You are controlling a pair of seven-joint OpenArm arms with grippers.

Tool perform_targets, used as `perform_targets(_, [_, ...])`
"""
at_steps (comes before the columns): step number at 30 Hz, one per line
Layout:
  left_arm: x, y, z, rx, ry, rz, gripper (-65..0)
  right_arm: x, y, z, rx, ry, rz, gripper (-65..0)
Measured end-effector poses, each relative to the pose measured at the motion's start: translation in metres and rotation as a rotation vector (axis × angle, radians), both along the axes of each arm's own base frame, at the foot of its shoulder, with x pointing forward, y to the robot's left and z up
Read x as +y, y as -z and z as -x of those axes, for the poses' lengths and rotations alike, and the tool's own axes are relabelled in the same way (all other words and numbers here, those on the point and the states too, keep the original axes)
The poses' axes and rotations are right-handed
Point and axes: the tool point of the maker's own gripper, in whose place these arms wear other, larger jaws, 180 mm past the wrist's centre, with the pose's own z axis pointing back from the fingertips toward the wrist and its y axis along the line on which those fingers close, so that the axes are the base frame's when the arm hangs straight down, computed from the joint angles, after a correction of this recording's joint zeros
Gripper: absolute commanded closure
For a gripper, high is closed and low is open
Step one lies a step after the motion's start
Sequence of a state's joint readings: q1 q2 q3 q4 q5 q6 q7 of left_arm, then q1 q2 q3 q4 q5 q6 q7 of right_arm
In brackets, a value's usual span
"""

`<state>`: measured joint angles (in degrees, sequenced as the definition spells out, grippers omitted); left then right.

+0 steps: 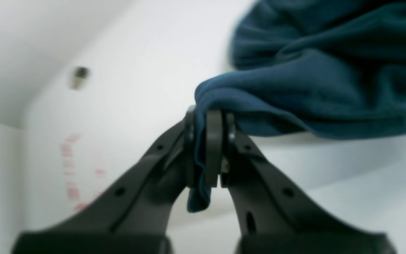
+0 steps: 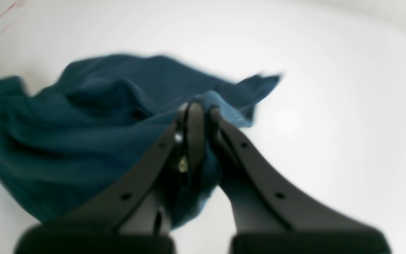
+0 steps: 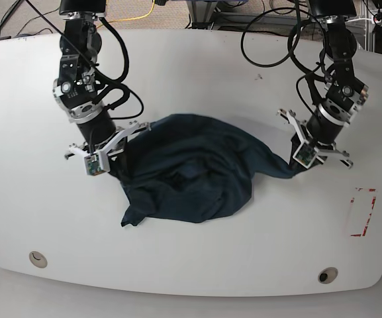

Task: Layout the t-shirt on the table in an organized manner, then fold the t-shirt properly
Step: 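Lift the t-shirt with both grippers and pull it apart, spreading it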

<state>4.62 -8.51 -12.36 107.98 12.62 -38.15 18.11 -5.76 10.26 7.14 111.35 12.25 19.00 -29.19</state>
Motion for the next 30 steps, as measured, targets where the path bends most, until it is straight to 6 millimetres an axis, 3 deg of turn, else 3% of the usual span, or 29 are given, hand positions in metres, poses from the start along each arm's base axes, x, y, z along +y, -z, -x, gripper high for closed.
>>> perform_targets(4, [0.01,-0.031,-0.024,-0.064,-0.038,-0.022,0.0,-0.023,-0.02,-0.014,-0.048,0.029,0.06,0.0])
perform_targets(12, [0.025,-0.075,-0.052,-0.136,-0.1,-0.055,0.0,-0.043,-0.051,-0.03,-0.126,0.012,0.158,0.0])
perform_targets(20, [0.027,-0.114,-0.071,-0.206,-0.119,-0.065,0.0,-0.053,-0.087,-0.047,-0.209,0.01,0.212,0.0])
perform_targets(30, [0.025,-0.18,-0.092,-0.334,-0.131,-0.075,0.0,-0.062,-0.155,-0.07,-0.368,0.021,0.254,-0.2])
